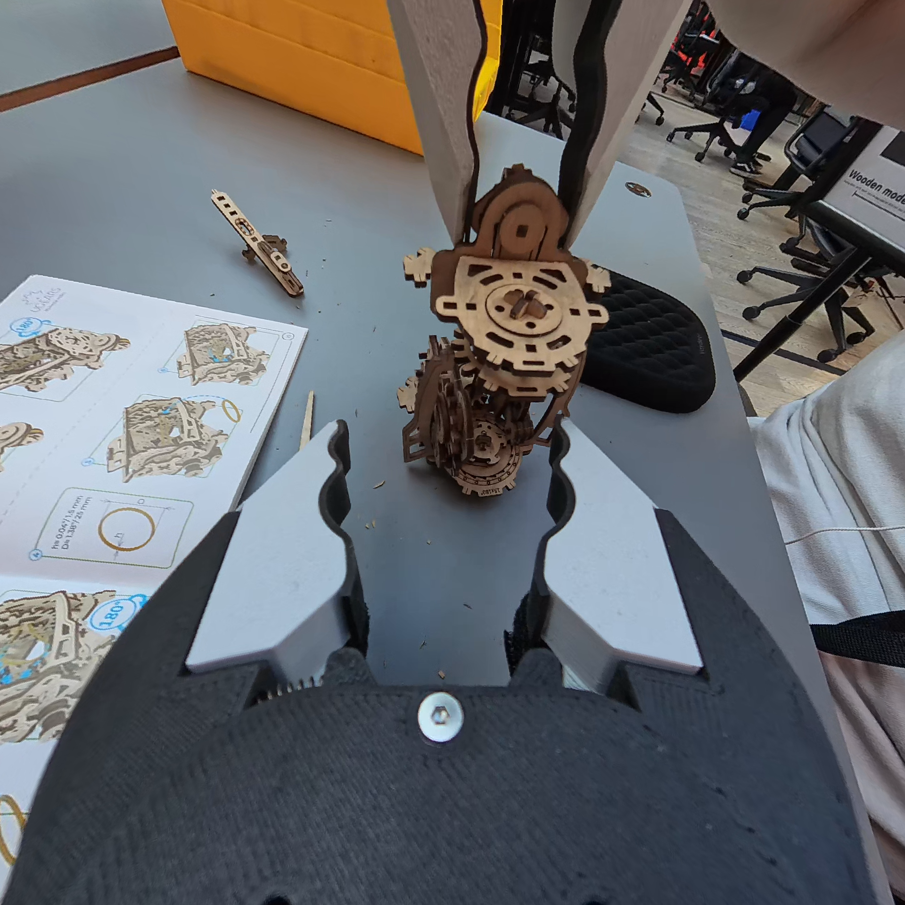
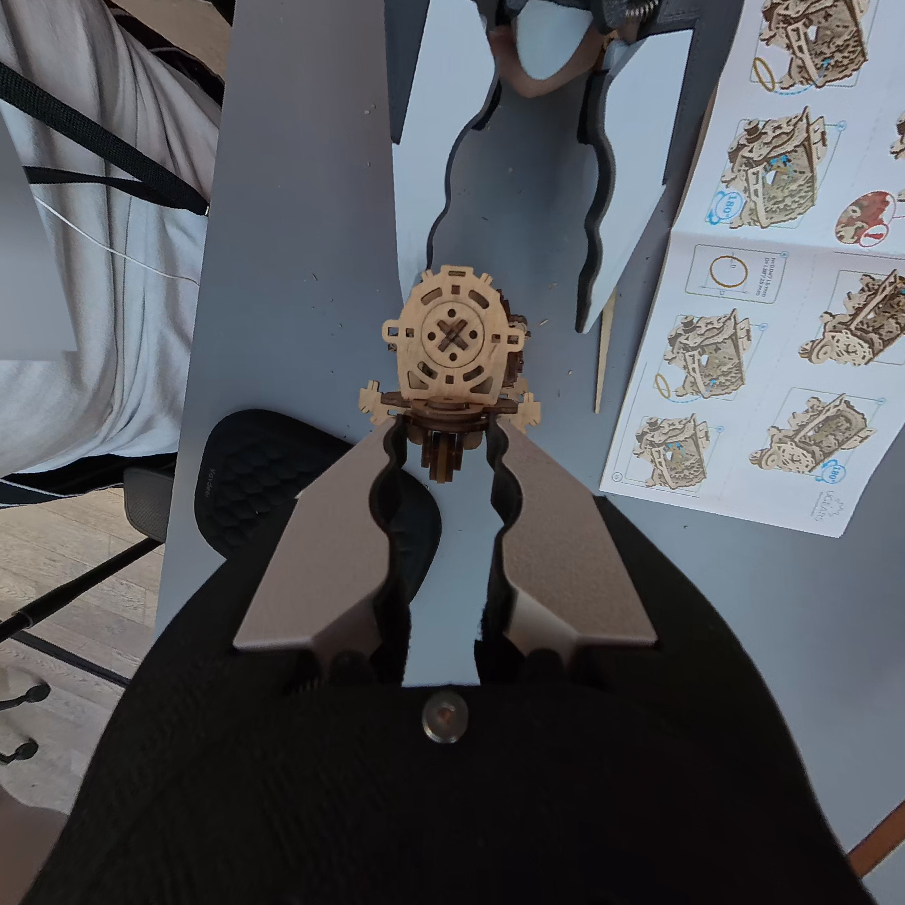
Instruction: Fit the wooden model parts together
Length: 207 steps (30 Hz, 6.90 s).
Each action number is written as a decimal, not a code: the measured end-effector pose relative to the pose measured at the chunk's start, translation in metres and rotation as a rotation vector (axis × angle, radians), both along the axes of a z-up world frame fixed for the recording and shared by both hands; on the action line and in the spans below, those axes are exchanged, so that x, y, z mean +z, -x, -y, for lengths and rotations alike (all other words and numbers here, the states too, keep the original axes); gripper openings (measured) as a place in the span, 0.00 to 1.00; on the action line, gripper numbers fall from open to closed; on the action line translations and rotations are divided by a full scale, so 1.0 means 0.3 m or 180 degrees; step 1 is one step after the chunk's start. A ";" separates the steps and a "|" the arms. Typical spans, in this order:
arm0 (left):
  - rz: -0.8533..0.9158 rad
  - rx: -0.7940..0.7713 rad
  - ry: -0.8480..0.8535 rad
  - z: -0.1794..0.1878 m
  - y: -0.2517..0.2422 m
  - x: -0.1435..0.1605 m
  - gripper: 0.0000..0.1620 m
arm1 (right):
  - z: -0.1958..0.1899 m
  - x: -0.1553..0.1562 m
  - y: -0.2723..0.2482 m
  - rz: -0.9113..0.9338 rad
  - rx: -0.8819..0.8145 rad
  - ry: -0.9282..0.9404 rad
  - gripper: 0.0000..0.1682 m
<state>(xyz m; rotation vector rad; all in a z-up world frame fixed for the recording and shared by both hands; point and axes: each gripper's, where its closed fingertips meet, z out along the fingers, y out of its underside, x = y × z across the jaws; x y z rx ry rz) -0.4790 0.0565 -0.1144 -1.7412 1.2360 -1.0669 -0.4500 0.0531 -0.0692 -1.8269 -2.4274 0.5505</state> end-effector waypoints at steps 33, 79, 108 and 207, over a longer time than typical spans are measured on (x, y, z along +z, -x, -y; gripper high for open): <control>0.0112 -0.0257 -0.0062 0.077 -0.004 0.062 0.41 | 0.021 -0.002 0.017 -0.0111 0.0225 -0.0121 0.19; 0.0192 0.0009 0.0425 0.035 0.077 0.112 0.37 | 0.033 -0.004 0.022 0.0010 0.0033 -0.0374 0.19; 0.0158 -0.0098 0.0294 0.057 0.048 0.103 0.38 | 0.038 0.001 0.009 -0.0016 -0.0075 -0.0291 0.19; 0.0196 0.0694 0.0085 0.140 -0.086 0.020 0.08 | 0.022 0.001 0.011 0.0099 -0.0031 -0.0775 0.19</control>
